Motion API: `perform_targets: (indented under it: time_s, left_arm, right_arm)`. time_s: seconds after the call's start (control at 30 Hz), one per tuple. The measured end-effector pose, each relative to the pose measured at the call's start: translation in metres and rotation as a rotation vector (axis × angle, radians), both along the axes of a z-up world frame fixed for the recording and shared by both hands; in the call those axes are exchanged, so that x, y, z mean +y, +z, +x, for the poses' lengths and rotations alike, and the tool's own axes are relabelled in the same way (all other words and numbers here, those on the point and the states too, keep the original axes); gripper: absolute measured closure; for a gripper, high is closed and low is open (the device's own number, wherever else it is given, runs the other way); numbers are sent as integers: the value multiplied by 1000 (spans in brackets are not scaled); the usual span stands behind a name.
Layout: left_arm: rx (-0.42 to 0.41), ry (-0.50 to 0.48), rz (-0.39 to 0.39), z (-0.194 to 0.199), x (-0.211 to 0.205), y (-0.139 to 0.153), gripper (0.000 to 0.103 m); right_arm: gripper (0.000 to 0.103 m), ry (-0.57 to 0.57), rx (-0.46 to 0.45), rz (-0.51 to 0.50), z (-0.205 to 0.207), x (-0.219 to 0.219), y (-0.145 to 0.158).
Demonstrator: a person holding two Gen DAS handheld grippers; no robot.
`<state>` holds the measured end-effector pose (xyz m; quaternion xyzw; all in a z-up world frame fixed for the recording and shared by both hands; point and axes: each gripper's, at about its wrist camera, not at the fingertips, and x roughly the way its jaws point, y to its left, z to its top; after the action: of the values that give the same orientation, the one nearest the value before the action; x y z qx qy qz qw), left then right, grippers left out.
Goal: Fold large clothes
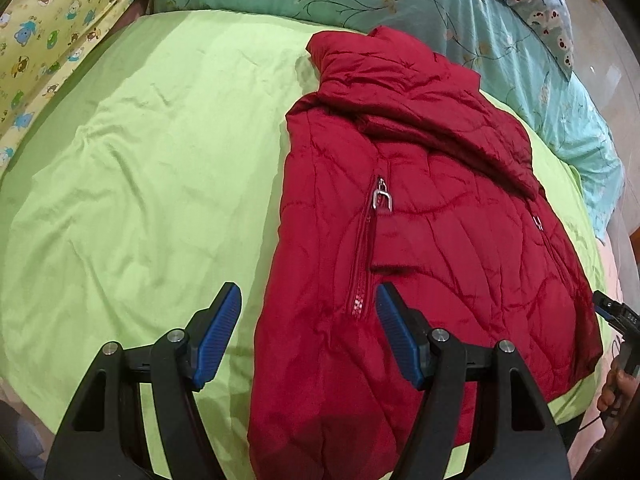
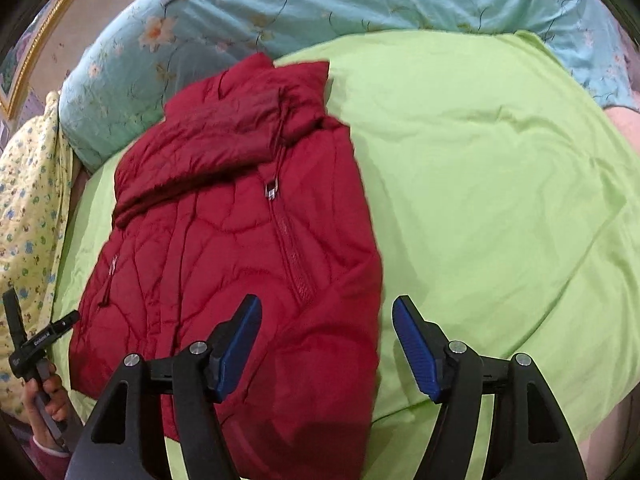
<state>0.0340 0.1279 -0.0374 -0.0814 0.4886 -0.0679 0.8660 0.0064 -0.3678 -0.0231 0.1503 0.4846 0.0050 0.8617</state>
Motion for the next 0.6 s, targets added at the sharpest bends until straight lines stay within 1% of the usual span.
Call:
perform_targets:
  time_s: [0.13,0.2,0.3,0.33,0.37,0.4,0.47,0.53,0.6]
  left_arm:
    - [7,-14,10,-4,-3,-2,34]
    - [12,-23,13,-7,-5,-3,34]
    - [20,-38,20,-11,-7,-5,34]
    - [23,-41,25,-12,-8,-6,34]
    - [24,-44,30,-13,-8,-6,34]
    - [25,-46,36,-15,-8,-6,34]
    - [24,-47,43,-18,-5,-7,34]
    - [27,-50,41,-22,-2,-8,34]
    - [37,-55,32,-25,2,-12,34]
  right_arm:
    - [33,37,78,3,-1,9,-14]
    - [33,53,103,17,-4,10,-18]
    - [34,66,113,28,-13,7,-20]
    - [37,71,114,34,-17,3,-19]
    - [50,79,114,47,-20,0,-19]
    - [59,90,117,66,-23,-4,-18]
    - [73,93,121,75,-29,-11,-16]
    - [75,95,119,99,-36,-20,-16]
    - [75,93,118,126,-37,-23,-18]
